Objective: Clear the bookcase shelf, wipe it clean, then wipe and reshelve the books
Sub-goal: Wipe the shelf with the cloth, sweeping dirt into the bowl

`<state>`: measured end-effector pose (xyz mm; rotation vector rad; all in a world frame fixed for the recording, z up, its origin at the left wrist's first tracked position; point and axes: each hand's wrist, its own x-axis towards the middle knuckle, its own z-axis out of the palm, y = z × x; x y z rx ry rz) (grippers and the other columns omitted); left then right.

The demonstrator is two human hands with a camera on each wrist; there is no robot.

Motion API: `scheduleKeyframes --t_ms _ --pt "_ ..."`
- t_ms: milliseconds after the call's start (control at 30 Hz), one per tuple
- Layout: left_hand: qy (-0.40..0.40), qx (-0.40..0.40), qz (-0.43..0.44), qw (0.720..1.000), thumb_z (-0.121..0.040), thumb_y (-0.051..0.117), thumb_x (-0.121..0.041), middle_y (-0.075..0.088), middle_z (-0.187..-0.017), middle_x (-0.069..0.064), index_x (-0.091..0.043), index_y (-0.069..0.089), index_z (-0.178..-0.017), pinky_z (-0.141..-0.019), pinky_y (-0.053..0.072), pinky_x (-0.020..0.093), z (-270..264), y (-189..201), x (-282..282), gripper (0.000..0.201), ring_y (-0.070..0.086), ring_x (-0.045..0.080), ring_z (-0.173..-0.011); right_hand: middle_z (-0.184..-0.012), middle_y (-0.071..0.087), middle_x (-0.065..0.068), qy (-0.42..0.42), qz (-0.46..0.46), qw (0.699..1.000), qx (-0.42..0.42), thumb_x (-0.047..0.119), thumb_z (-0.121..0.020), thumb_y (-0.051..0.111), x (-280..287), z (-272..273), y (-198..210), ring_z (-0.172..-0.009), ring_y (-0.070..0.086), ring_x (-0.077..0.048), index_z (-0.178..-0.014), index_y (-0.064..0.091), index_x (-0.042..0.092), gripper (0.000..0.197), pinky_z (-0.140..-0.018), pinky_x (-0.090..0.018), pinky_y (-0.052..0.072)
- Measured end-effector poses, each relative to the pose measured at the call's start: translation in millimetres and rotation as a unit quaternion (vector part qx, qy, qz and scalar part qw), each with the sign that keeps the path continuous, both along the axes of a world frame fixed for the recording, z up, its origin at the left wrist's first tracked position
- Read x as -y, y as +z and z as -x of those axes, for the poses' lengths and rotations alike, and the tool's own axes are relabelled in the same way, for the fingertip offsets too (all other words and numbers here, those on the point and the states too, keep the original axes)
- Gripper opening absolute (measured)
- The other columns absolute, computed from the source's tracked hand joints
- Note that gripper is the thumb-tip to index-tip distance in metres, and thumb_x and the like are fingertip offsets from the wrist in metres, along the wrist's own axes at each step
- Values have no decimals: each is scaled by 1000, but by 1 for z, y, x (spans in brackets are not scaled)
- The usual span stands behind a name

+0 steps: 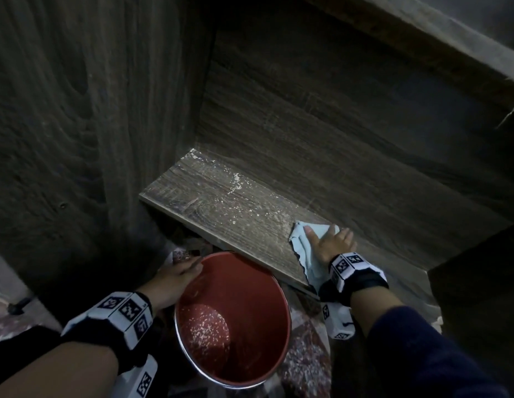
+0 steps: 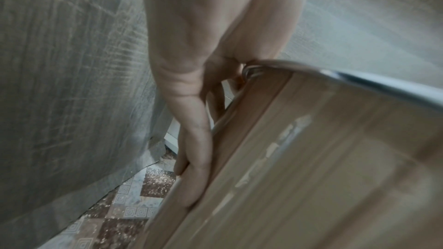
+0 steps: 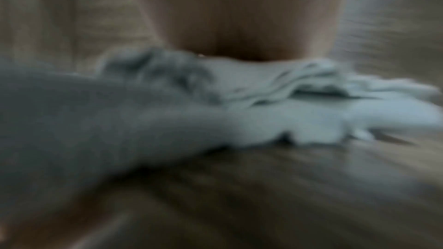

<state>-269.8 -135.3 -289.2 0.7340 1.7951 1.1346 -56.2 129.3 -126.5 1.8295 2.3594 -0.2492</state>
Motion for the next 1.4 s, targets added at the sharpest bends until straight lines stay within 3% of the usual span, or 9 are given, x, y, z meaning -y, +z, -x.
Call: scheduleKeyframes --t_ms 100,167,300,467,733,867,1000,1133,1400 --pt "7 10 -12 1000 -67 49 -87 34 -152 -14 -60 58 -118 -119 25 42 -2 21 7 58 33 9 -140 -159 2 -22 -28 -65 996 48 72 -90 16 1 13 -3 -148 2 -34 -152 10 3 93 -120 -46 7" --pt "25 24 -24 999 -76 54 -75 40 -148 -12 -48 62 -120 -118 26 39 -4 39 11 52 38 8 -136 -151 26 -26 -32 -97 993 65 69 -92 23 3 21 3 -139 27 -40 -147 27 1 87 -113 -47 27" --pt "46 79 -54 994 -97 53 -40 62 -129 -3 -26 62 -127 -114 34 42 -7 71 17 34 56 14 -122 -139 45 -21 -33 -47 997 55 64 -94 33 -5 33 4 -121 46 -35 -138 43 6 74 -102 -44 39" --pt "86 90 -58 990 -102 46 -21 62 -128 -1 -16 57 -132 -112 35 33 -4 86 22 33 55 14 -121 -159 10 -18 -45 16 996 78 78 -85 18 -2 44 -6 -145 6 -41 -153 13 17 92 -116 -58 4" --pt "94 99 -58 989 -101 48 -26 61 -129 -3 -19 57 -134 -114 34 39 -2 89 28 35 54 15 -124 -157 14 -19 -37 48 995 74 75 -87 24 -14 50 15 -144 17 -38 -153 15 15 89 -116 -51 19" --pt "94 100 -55 989 -101 48 -26 63 -126 -4 -21 59 -131 -114 35 39 1 89 28 33 56 13 -121 -158 3 -22 -48 35 997 52 73 -88 30 -1 67 9 -146 5 -38 -154 11 15 90 -118 -49 10" --pt "90 99 -53 990 -101 46 -23 64 -123 -5 -24 59 -125 -108 39 28 1 92 26 27 58 11 -116 -159 -2 -21 -16 54 998 40 65 -94 28 14 82 14 -147 -1 -35 -154 7 13 82 -117 -45 5" --pt "99 112 -62 987 -102 43 -19 65 -108 -11 -30 59 -110 -84 43 10 4 96 26 21 59 1 -96 -160 -7 -16 81 53 994 48 62 -96 24 23 92 13 -147 -9 -33 -154 1 15 78 -119 -49 1" --pt "131 121 -55 983 -101 46 -29 70 -111 -2 -37 62 -109 -98 47 31 18 107 38 20 65 14 -104 -160 -15 7 290 98 951 46 65 -94 26 47 126 15 -148 -13 -19 -153 -4 31 74 -110 -67 -1"
